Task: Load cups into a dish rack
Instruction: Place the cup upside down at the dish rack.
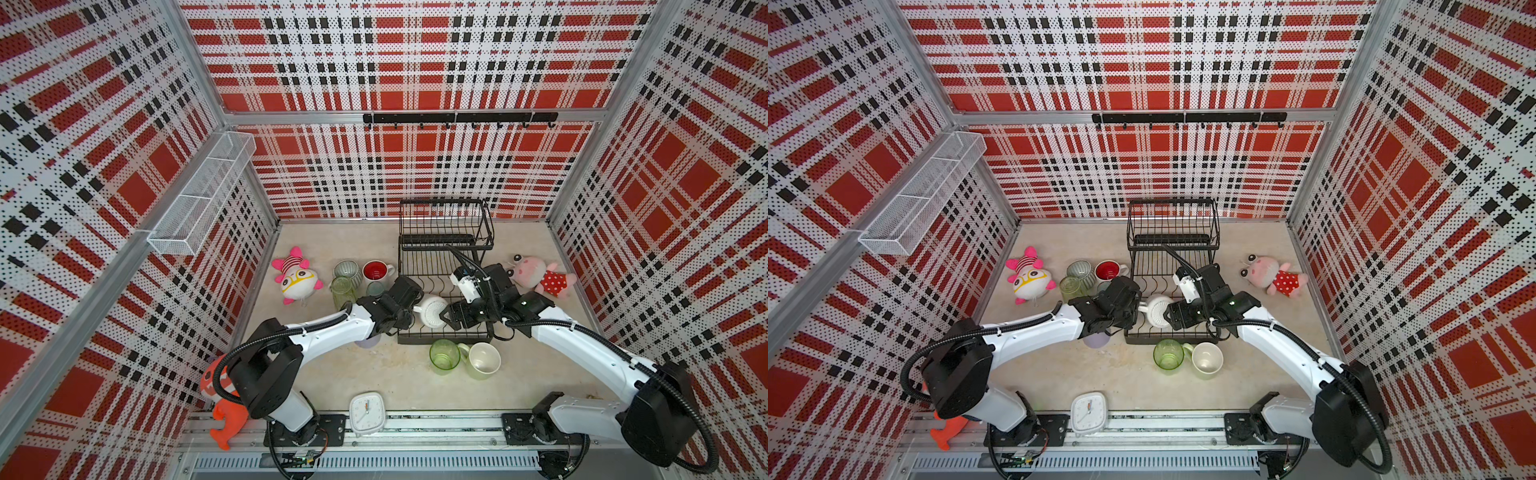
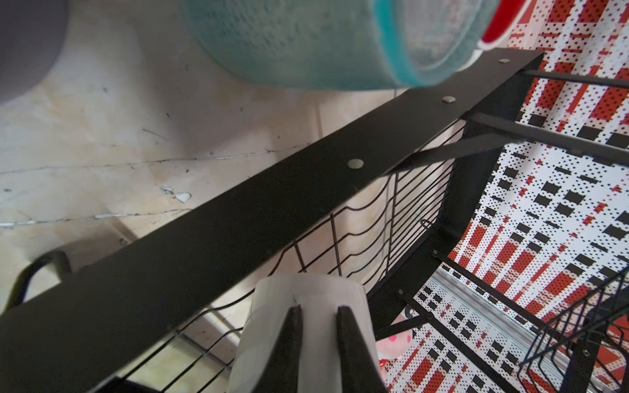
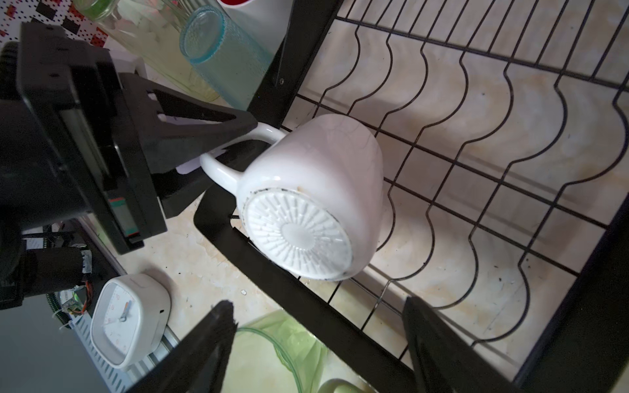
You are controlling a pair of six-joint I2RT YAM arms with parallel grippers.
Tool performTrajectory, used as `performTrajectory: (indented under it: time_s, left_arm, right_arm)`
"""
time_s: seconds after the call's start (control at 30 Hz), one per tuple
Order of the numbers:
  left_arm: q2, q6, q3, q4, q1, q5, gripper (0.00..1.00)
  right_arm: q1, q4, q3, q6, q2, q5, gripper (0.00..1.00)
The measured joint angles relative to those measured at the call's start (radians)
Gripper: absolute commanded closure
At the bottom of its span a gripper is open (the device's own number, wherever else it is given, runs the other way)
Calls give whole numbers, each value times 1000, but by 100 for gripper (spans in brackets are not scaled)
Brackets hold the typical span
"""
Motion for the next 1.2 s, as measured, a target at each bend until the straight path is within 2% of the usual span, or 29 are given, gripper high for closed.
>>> performTrajectory:
  time_s: [0.2, 0.47, 0.77, 0.93, 0.97, 1.03, 1.1, 1.2]
  left_arm:
    - [23, -9, -13, 35, 25, 36, 100]
    - [64, -9, -14, 74, 53, 85, 100]
    - [78, -9, -14, 90, 64, 108, 100]
    - [78, -9, -14, 92, 68, 114, 100]
    - [79, -9, -14, 92, 68, 116, 98]
    - [80, -9, -14, 94, 70, 118, 87]
    - [82, -9, -12, 94, 71, 120, 86]
    - [87, -9, -6, 96, 73, 121, 78]
  right_arm:
    - [0, 6, 64, -4, 69, 15, 14]
    - [-22, 23, 126, -80, 186, -9, 20]
    - [-26, 24, 180, -102, 251, -41, 34]
    - [-26, 24, 180, -90, 263, -31, 45]
    - [-26, 24, 180, -87, 266, -30, 47]
    - [-26, 27, 181, -83, 270, -31, 49]
    - [-26, 26, 187, -82, 272, -32, 51]
    - [-26, 22, 198, -82, 279, -31, 53]
